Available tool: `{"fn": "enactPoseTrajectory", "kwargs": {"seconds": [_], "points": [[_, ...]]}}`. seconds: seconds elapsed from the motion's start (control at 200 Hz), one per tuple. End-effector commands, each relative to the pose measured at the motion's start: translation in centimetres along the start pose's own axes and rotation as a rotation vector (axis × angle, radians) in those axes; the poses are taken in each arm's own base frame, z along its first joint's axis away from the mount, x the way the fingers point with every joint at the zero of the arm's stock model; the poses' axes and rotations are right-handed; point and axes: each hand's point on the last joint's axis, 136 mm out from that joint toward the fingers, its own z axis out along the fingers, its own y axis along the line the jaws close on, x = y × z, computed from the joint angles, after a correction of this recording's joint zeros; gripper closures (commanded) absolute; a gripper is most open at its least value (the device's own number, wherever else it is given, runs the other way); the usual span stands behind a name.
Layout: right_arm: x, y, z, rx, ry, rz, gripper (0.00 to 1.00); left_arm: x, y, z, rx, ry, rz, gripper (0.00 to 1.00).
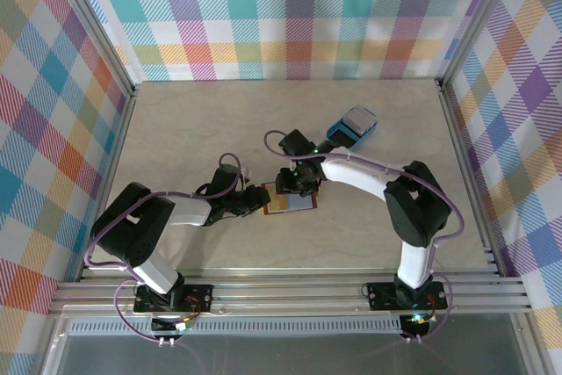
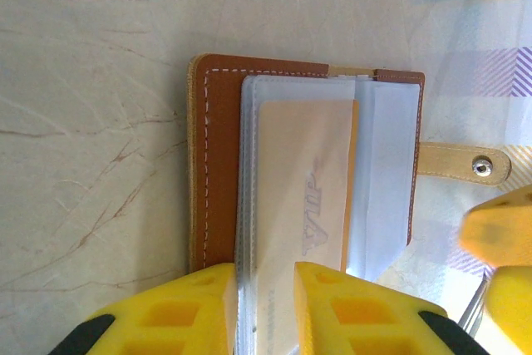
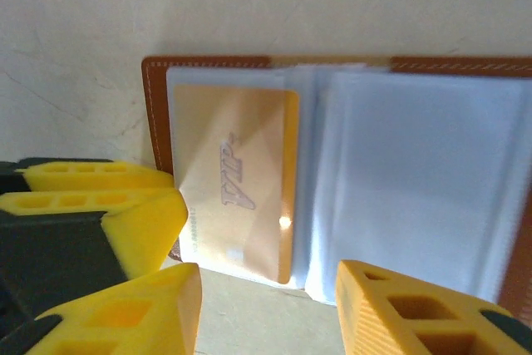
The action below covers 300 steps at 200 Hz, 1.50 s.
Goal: Put the credit cards into the card holder
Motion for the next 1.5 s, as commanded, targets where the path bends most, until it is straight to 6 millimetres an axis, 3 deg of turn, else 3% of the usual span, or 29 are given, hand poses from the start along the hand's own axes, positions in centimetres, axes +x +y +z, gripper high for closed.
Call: {"fn": "enactPoseTrajectory", "kwargs": {"seconds": [0.0, 0.55, 1.495], "points": [[0.1, -2.2, -0.8, 0.066, -0.009, 0.009, 0.5, 1.2, 1.5, 0.5, -0.049, 0.032, 0.0, 0.74], [-0.7, -4.8, 0.7, 0.207, 0.026, -0.039, 0.46, 1.1, 1.4, 0.4, -0.056, 0.034, 0.004, 0.74], [-0.3, -4.1, 3.5, 0.15, 0.091, -0.019, 0.47, 1.0, 1.3, 0.7, -0.055, 0.043, 0.009, 0.74]]}}
